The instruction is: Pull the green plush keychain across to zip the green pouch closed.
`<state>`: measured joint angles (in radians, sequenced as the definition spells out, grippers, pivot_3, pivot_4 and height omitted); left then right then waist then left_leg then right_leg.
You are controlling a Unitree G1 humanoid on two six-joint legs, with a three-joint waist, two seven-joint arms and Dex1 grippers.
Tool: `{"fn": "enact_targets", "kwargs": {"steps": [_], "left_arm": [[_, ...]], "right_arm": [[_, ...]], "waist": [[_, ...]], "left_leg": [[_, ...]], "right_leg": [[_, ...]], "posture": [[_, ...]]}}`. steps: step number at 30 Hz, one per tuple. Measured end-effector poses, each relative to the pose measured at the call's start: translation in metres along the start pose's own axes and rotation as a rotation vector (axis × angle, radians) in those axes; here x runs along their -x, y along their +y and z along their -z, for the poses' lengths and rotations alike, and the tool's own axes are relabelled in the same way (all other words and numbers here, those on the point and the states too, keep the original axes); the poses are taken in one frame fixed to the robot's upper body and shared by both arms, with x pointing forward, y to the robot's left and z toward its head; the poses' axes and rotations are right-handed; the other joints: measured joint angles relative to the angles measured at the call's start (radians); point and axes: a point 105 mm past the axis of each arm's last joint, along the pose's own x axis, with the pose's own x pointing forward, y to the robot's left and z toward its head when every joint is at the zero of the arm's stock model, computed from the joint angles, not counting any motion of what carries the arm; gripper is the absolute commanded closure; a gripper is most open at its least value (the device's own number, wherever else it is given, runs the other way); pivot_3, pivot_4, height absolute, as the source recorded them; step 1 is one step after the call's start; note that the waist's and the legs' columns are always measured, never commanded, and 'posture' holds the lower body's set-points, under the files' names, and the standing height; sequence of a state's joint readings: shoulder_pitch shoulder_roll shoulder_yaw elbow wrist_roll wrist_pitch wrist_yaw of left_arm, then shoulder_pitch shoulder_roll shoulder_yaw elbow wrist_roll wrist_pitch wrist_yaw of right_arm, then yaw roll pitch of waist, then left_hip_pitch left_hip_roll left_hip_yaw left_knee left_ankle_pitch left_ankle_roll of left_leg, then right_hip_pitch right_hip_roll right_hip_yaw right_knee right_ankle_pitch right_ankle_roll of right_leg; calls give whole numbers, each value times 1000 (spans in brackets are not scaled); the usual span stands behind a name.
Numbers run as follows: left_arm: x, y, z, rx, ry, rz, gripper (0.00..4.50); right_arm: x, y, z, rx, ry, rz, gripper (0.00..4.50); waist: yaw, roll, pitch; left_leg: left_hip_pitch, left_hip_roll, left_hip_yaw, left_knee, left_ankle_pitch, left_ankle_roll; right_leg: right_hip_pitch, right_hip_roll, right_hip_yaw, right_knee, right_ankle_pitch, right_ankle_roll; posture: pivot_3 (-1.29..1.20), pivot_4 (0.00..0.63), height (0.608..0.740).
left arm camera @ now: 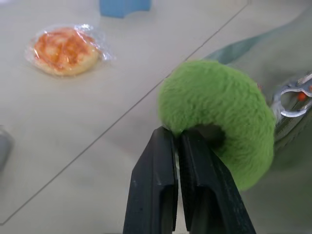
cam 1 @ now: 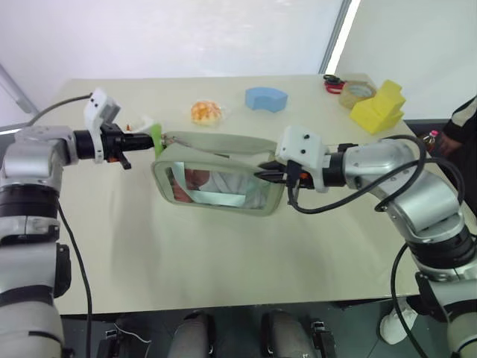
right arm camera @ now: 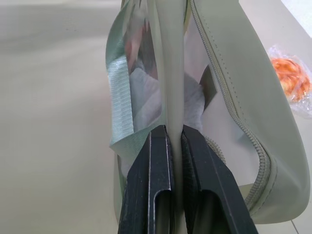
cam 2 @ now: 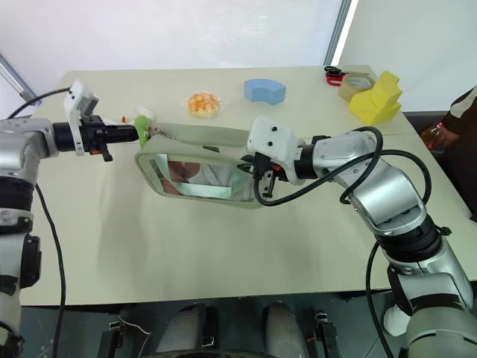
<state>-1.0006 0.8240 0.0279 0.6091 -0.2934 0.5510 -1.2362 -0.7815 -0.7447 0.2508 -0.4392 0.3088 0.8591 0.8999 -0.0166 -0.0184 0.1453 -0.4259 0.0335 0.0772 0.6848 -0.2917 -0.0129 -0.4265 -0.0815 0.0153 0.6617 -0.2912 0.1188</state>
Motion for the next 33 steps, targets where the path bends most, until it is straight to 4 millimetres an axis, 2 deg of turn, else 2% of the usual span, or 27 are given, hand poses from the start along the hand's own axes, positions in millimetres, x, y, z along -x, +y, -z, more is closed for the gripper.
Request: {"fn": "enact_targets", "kwargs": {"steps": [2, 4, 7, 9, 11, 14, 17, 18, 19, 21, 25, 28, 33], "left_arm": [[0, -7, -26, -32, -56, 34, 4484], [-2, -23, -51, -97, -99, 110, 4484], [-11, -45, -61, -139, -110, 212, 4484], [-22, -60, -59, -175, -94, 277, 4484], [-31, -68, -48, -185, -60, 313, 4484], [-38, -70, -29, -197, 1, 326, 4484], [-44, -72, -26, -242, 11, 323, 4484], [-46, -72, -27, -249, 6, 314, 3855], [-49, -71, -28, -249, -3, 307, 3593], [-54, -70, -32, -242, -21, 294, 2581], [-51, -63, -52, -263, -55, 250, 511], [-39, -56, -61, -294, -55, 225, 511], [-5, -40, -61, -322, 10, 161, 511]], "right_arm": [[-1, -2, 1, 3, 0, 8, 4500], [-3, -4, 2, 7, -3, 10, 4500], [-5, -5, 2, 7, -7, 9, 4500], [-6, -6, 3, 9, -10, 12, 4500], [-7, -6, 2, 5, -14, 12, 4500], [-8, -6, 3, 0, -14, 14, 4500], [-8, -8, 4, 3, -7, 27, 4500], [-8, -9, 4, 5, -4, 32, 4500], [-8, -9, 4, 5, -3, 36, 4500], [-8, -9, 4, 5, -3, 39, 4500], [-8, -9, 4, 4, -7, 37, 4500], [-9, -9, 4, 3, -9, 35, 4500], [-10, -10, 5, -7, -12, 35, 4500]], "waist": [[0, 0, 0], [-1, 0, 0], [-1, 0, 0], [-2, 0, 0], [-5, 0, 0], [-6, 0, 0], [-1, 0, 0], [0, 0, 0], [0, 0, 0], [1, 0, 0], [-3, 0, 0], [-5, 0, 0], [-4, 0, 0]], "left_leg": [[0, 0, 0, 0, 0, 0], [0, 0, 0, 0, 0, 0], [1, 0, -1, 0, 0, 0], [1, 0, -1, 0, 0, 0], [1, 0, -1, 0, 0, 0], [1, 1, -1, 0, 0, 0], [1, 0, 0, 0, 0, 0], [1, 0, 0, 0, 0, 0], [1, 0, -1, 0, 0, 0], [1, 0, -1, 0, 0, 0], [1, 0, -1, 0, 0, 0], [1, 0, -1, 0, 0, 0], [1, 0, 0, 0, 0, 0]], "right_leg": [[0, 0, 0, 0, 0, 0], [0, 0, 1, 0, 0, 0], [0, 0, 1, 1, 0, 0], [0, 0, 1, 1, 0, 0], [0, 0, 1, 1, 0, 0], [0, 0, 1, 1, 0, 0], [0, 0, 1, 0, 0, 0], [0, 0, 1, 0, 0, 0], [0, 0, 1, 0, 0, 0], [0, 0, 1, 0, 0, 0], [0, 0, 1, 0, 0, 0], [0, 0, 1, 0, 0, 0], [0, 0, 1, 0, 0, 0]], "posture": [[0, 150, 740], [0, 150, 740], [0, 150, 740], [0, 150, 740], [0, 150, 740], [0, 150, 740], [0, 150, 740], [0, 150, 740], [0, 150, 740], [0, 150, 740], [0, 150, 740], [0, 150, 740], [0, 150, 740]]}}
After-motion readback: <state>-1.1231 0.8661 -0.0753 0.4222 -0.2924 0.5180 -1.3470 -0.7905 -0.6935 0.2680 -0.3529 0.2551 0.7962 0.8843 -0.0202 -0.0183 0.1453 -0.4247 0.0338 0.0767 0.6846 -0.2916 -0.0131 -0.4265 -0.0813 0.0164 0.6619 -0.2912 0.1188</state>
